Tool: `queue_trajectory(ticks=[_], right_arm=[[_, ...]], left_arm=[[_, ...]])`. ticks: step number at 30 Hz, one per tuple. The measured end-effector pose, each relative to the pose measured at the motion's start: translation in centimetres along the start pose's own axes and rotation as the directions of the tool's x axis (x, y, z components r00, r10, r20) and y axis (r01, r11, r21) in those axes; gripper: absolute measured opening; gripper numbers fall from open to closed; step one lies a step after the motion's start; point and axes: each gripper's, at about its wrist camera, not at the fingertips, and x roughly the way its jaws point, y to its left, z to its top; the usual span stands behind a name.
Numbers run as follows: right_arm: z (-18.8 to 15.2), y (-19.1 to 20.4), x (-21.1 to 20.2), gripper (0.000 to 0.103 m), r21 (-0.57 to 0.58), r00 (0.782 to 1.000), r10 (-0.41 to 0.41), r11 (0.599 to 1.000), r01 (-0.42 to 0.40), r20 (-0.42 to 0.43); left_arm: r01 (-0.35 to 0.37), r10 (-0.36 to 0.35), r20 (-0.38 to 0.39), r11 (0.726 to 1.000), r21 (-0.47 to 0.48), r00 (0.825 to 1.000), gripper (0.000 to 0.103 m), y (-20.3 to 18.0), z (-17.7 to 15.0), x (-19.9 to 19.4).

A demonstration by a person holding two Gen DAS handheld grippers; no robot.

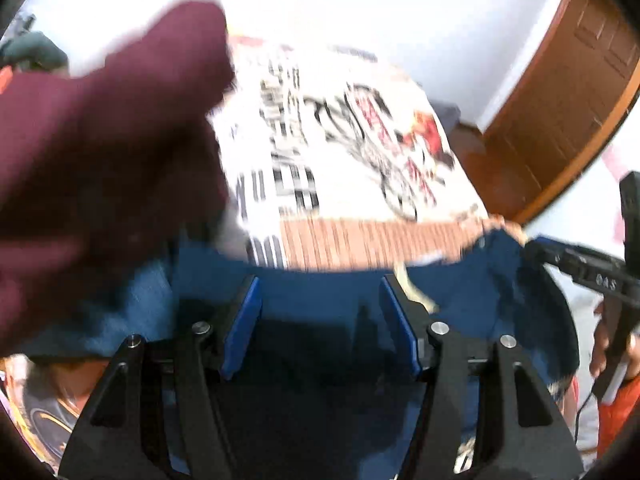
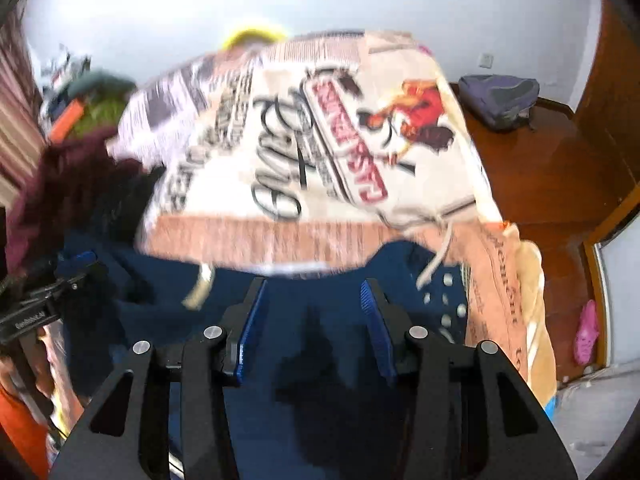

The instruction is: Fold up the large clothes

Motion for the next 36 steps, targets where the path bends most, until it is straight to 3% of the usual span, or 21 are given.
queue_trajectory(ticks=[5, 12, 16, 23, 26, 31, 36], right_arm=[[-1.4, 1.7, -0.8, 0.044, -0.049, 0.999, 0.036, 0.998, -0.035, 0.006], [-6.2, 4.6, -0.5, 0.044, -0.17, 0.992, 0.083, 0.981, -0.098, -0.092], [-9.0, 5.0, 0.8, 0.045, -0.226, 0.986, 0.02, 0.973, -0.057, -0.163], [-12.3, 4.6, -1.2, 0.057, -0.267, 0.994, -0.036, 0.964, 0.007, -0.103], [-12.9, 4.2, -2.4, 0.06, -0.239, 0.995, -0.034, 0.971, 0.012, -0.088], [-14.1, 4.0, -4.0, 0.06, -0.208, 0.998, -0.035, 0.978, 0.022, -0.059], [-14.6, 4.1, -5.2, 0.06, -0.187, 0.999, -0.03, 0.982, 0.023, -0.039]], left_arm=[[0.0, -0.001, 0.019, 0.999, 0.047, 1.0, 0.06, -0.9, -0.9, -1.0], [0.026, -0.018, -0.092, 0.997, 0.077, 0.996, 0.06, -1.1, -5.9, -0.3], [0.019, -0.007, -0.164, 0.997, 0.069, 0.986, 0.06, 0.1, -9.8, 0.8], [0.031, -0.031, -0.103, 1.0, 0.004, 0.994, 0.06, 1.8, -13.4, -3.1], [-0.016, 0.015, -0.096, 1.0, -0.012, 0.995, 0.061, 2.5, -14.9, -4.2], [-0.024, 0.012, -0.07, 0.985, -0.171, 0.997, 0.061, 5.4, -16.3, -6.7], [-0.019, 0.018, -0.007, 0.948, -0.317, 1.0, 0.061, 7.8, -17.2, -9.9]])
